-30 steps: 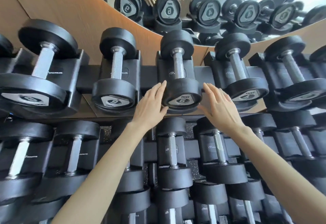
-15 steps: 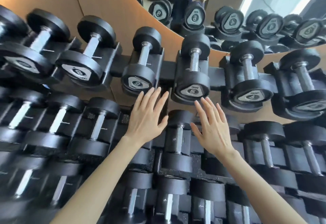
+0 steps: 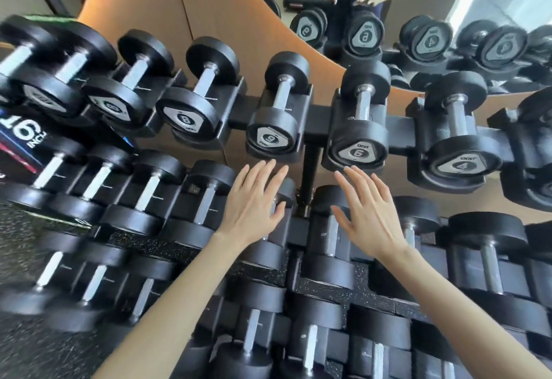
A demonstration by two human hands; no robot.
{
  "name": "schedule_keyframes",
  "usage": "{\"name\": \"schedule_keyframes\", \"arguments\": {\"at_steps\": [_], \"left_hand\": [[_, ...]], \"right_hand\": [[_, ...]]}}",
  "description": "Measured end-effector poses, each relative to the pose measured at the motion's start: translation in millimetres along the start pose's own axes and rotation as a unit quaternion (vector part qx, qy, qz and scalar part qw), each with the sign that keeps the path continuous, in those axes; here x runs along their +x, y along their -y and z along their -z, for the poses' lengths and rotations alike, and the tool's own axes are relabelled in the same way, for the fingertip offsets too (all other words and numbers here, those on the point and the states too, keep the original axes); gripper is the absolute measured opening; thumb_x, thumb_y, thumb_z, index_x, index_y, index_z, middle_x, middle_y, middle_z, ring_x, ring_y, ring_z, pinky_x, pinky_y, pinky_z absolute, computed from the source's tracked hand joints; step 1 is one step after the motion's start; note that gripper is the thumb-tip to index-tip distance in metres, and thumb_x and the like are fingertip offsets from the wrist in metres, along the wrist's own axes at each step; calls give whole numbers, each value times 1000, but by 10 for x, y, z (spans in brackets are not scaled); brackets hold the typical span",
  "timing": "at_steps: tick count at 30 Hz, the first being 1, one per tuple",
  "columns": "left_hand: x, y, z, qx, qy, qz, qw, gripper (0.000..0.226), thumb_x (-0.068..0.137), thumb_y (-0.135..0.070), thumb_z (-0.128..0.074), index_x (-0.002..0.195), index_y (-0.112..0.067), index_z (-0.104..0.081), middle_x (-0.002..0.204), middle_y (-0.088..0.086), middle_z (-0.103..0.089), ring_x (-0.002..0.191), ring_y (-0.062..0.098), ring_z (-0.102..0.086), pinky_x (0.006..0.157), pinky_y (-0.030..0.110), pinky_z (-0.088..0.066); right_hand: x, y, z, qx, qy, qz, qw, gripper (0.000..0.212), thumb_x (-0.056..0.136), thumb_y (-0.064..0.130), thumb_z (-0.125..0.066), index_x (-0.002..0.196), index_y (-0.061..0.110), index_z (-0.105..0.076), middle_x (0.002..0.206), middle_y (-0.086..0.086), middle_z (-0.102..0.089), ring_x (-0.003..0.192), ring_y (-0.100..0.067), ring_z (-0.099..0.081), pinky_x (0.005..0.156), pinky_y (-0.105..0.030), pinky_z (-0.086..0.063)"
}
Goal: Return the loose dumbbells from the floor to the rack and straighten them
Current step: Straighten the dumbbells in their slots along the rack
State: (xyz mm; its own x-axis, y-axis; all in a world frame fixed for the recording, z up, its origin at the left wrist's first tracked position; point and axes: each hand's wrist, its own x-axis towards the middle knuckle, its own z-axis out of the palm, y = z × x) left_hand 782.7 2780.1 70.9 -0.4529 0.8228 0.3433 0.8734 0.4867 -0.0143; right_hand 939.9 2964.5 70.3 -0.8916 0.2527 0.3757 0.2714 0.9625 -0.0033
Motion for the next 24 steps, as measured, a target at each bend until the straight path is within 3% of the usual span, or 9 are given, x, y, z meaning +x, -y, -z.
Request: {"name": "schedule_keyframes", "arguments": {"at_steps": [6,10,15,21,24], "left_hand": [[159,624,-159,-15,6,-43,999,63,81,-31,-62,138,-11,-45,138,16,-49,127,31,-46,109,46,-33],[406,1171,-260,-22,14,-78,997,67,79,-31,-67,138,-9,-44,138,16,-49,127,31,-46,109,44,-31],[755,1719,-449,-37,20,-134,990,70,79,-32,-66,140,-8,-41,141,15,-46,129,29,-44,110,42,-31],[1090,1783,-631,-85,27,-159,983,78,77,-34,-71,141,-3,-38,142,17,-44,130,30,-44,109,40,-32],[1231,1709,-716,-128,32,-142,981,85,83,-35,-67,147,-2,-23,150,18,-32,136,29,-35,111,34,-26]], "right_hand": [[396,264,-185,-1,26,-26,999,57,90,39,-39,137,9,-38,137,-13,-47,129,-27,-42,108,-42,-27],[839,537,-294,-7,24,-69,997,58,88,40,-39,137,8,-39,137,-12,-48,125,-27,-46,105,-41,-33],[1446,713,-397,-30,6,-83,996,61,85,31,-64,135,4,-42,134,-15,-51,122,-30,-50,100,-43,-41],[1849,771,-512,-57,65,-100,991,70,76,27,-75,133,1,-45,131,-16,-54,118,-30,-54,89,-40,-50],[1982,726,-534,-54,93,-104,989,73,79,28,-72,138,1,-38,137,-16,-48,123,-30,-50,83,-43,-54]]}}
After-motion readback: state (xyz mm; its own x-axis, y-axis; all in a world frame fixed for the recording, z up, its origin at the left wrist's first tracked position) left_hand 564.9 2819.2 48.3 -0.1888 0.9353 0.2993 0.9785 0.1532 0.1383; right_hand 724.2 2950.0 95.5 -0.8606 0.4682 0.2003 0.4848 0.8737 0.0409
